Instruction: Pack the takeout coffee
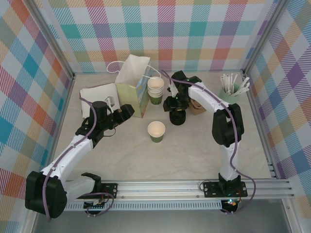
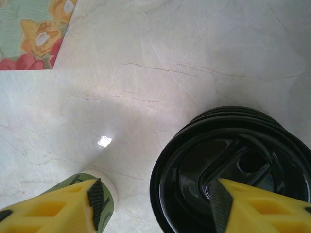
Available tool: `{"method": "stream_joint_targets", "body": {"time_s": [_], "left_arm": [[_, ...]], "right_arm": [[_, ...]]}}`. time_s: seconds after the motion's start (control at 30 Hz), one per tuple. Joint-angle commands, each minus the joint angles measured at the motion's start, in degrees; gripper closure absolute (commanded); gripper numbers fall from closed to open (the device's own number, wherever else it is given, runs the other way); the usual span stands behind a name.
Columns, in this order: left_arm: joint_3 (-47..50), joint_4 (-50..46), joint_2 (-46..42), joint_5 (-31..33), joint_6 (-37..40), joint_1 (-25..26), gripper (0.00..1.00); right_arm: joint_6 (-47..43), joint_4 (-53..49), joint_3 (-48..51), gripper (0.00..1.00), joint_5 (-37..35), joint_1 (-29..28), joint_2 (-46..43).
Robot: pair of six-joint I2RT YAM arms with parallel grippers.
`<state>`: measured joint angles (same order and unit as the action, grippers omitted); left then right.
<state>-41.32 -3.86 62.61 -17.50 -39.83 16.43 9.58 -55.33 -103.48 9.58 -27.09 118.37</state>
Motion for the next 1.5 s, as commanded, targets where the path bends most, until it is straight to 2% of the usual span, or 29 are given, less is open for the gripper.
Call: {"method": "stream_joint_targets", "body": {"time_s": [0.0, 0.67, 0.9, 1.1, 1.47], "left_arm": [[-0.7, 1.7, -0.2, -0.7, 0.0, 0.8, 0.11], [-0.3, 1.5, -0.6, -0.3, 0.1, 0.8, 0.11], [-0.5, 1.3, -0.6, -0.2, 0.1, 0.8, 0.11], [-0.7, 1.2, -0.8, -0.4, 0.2, 0.8, 0.11], [-2.0, 2.8, -0.9, -2.8, -2.1, 0.8, 0.11]], "right_arm": [[-0.4, -2.5, -2.5, 0.44, 1.8, -0.3, 1.8], [1.8, -4.5, -4.4, 0.61, 2.2, -0.3, 5.8], [1.8, -4.8, -4.5, 0.74, 2.5, -0.3, 5.7], [1.7, -4.9, -4.0, 0.82, 2.8, -0.4, 3.4], [1.8, -0.9, 1.5, 0.85, 6.6, 0.0, -4.9]]}}
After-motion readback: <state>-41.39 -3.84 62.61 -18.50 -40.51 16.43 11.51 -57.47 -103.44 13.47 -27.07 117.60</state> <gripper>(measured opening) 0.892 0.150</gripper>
